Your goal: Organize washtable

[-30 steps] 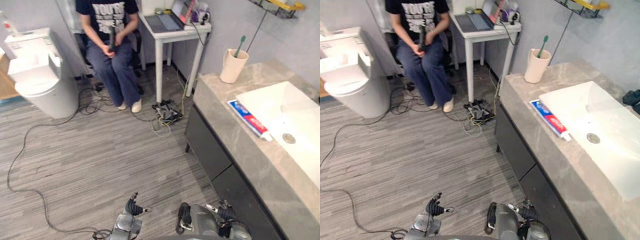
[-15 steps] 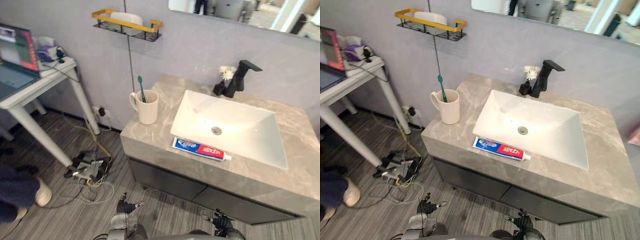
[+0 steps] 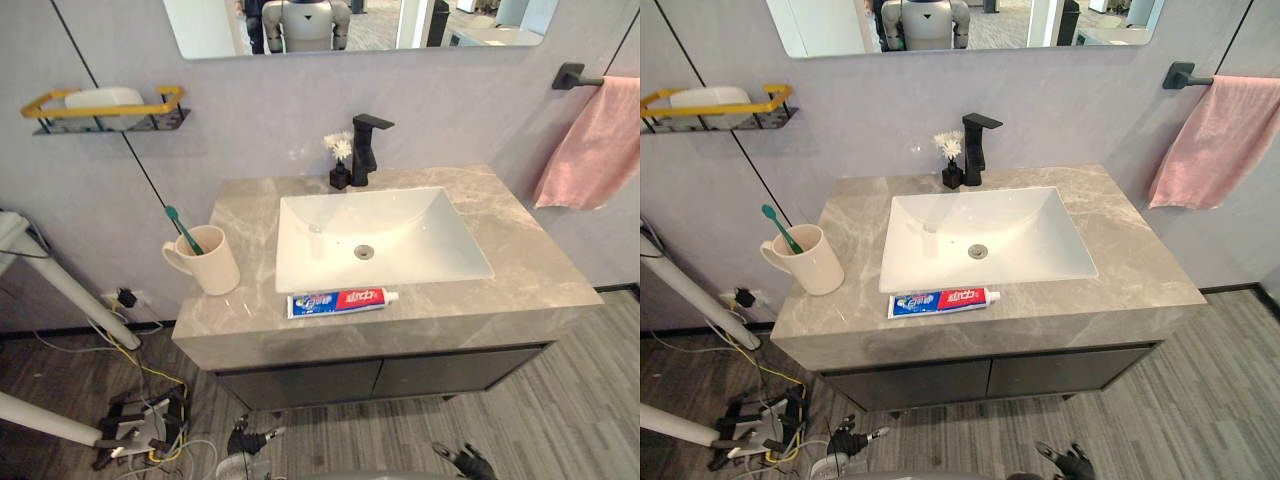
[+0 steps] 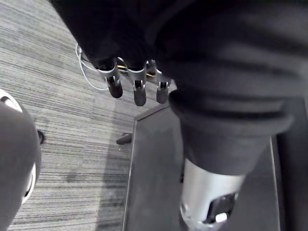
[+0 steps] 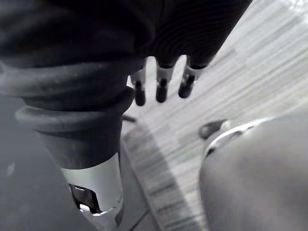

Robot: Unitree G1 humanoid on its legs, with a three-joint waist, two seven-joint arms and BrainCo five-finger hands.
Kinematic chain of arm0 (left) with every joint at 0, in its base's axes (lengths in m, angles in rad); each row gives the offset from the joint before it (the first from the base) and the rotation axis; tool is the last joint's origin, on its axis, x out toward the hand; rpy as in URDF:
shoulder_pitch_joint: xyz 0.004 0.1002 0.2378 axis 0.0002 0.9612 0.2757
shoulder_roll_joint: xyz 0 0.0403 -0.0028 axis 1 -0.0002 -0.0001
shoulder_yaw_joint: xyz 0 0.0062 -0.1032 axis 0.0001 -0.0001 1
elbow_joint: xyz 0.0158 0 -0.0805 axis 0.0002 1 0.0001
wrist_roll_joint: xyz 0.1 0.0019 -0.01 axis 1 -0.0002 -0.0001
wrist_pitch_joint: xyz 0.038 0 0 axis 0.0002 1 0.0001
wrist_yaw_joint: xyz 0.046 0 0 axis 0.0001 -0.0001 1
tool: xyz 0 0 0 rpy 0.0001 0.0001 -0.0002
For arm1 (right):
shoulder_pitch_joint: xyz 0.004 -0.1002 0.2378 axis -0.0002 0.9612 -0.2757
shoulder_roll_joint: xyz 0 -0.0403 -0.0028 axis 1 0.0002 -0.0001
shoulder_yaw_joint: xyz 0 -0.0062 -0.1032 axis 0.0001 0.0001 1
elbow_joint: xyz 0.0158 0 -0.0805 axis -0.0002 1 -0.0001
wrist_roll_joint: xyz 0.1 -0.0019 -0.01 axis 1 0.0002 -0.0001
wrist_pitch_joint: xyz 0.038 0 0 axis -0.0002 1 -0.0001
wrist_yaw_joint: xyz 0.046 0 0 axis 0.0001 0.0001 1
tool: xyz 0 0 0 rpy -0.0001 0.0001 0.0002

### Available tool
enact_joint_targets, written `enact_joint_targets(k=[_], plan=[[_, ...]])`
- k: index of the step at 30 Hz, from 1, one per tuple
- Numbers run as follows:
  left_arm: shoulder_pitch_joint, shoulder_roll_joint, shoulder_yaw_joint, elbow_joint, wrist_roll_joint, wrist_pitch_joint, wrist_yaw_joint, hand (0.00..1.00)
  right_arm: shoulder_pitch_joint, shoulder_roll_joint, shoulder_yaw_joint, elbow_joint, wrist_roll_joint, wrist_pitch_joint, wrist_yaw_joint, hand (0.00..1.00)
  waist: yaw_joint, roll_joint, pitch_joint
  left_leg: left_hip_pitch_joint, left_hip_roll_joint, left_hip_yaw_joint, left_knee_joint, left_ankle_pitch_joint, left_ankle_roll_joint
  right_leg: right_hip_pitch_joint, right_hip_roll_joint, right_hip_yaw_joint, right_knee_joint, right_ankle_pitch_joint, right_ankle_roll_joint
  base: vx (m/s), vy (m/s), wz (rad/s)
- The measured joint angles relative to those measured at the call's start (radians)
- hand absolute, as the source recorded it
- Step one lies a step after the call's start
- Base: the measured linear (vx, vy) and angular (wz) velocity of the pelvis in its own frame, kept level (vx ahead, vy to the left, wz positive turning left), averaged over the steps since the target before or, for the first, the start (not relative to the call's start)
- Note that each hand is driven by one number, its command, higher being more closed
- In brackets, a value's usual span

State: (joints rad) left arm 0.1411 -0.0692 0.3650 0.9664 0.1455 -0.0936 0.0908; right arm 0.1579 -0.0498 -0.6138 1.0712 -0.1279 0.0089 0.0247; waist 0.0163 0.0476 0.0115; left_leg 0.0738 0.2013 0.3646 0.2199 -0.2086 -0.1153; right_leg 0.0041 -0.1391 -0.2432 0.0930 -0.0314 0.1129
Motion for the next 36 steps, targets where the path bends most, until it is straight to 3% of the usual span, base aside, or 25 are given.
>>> enact_joint_targets(k=[4, 5, 14, 21, 30, 34, 36], plan=[[0.001, 0.019, -0.01, 0.032, -0.016, 0.0, -0.006, 0.0, 0.004, -0.016, 0.017, 0.05, -0.001, 0.0, 0.002, 0.0, -0.001, -0.018, 0.002, 0.031, -0.027, -0.025, -0.042, 0.005, 0.007, 0.05, -0.003, 0.004, -0.07, 0.029, 0.003, 0.04, 0.03, -0.03], [0.037, 0.11, -0.059, 0.091, -0.015, -0.003, -0.024, 0.0, -0.021, -0.041, 0.114, 0.092, -0.001, -0.003, 0.002, 0.0, 0.0, -0.027, 0.041, 0.081, -0.094, -0.101, -0.118, 0.019, 0.03, 0.112, -0.036, 0.002, -0.15, 0.062, 0.009, 0.01, 0.026, -0.04], [0.039, 0.111, -0.058, 0.091, -0.024, -0.003, -0.027, 0.0, -0.023, -0.041, 0.12, 0.092, 0.0, -0.007, 0.003, 0.0, 0.001, -0.028, 0.04, 0.07, -0.095, -0.103, -0.125, 0.019, 0.03, 0.091, -0.036, 0.002, -0.152, 0.062, 0.009, 0.0, 0.0, 0.0], [0.04, 0.114, -0.047, 0.109, -0.101, -0.002, -0.049, 0.0, -0.027, -0.037, 0.17, 0.092, 0.019, -0.027, 0.002, 0.0, 0.0, -0.03, 0.039, 0.048, -0.099, -0.125, -0.136, 0.022, 0.031, 0.079, -0.035, -0.008, -0.172, 0.065, 0.014, 0.06, -0.01, 0.03], [0.037, 0.132, -0.029, 0.131, -0.157, -0.001, -0.067, 0.0, -0.036, -0.036, 0.238, 0.12, 0.021, -0.04, 0.002, 0.0, 0.002, -0.052, 0.028, 0.044, -0.108, -0.166, -0.136, 0.022, 0.031, 0.102, -0.044, -0.056, -0.186, 0.066, 0.014, 0.03, -0.014, 0.1], [0.043, 0.12, 0.049, 0.134, -0.188, 0.002, -0.068, 0.0, -0.036, -0.036, 0.235, 0.12, 0.021, -0.041, 0.004, 0.0, 0.006, -0.052, 0.029, 0.044, -0.117, -0.172, -0.134, 0.022, 0.031, 0.106, -0.054, -0.059, -0.185, 0.066, 0.014, -0.02, -0.008, 0.03], [0.049, 0.122, 0.148, 0.131, -0.218, 0.004, -0.067, 0.0, -0.036, -0.036, 0.227, 0.121, 0.021, -0.041, 0.014, 0.0, 0.008, -0.052, 0.028, 0.044, -0.117, -0.173, -0.134, 0.022, 0.031, 0.107, -0.054, -0.061, -0.185, 0.066, 0.014, -0.02, -0.017, 0.0]])
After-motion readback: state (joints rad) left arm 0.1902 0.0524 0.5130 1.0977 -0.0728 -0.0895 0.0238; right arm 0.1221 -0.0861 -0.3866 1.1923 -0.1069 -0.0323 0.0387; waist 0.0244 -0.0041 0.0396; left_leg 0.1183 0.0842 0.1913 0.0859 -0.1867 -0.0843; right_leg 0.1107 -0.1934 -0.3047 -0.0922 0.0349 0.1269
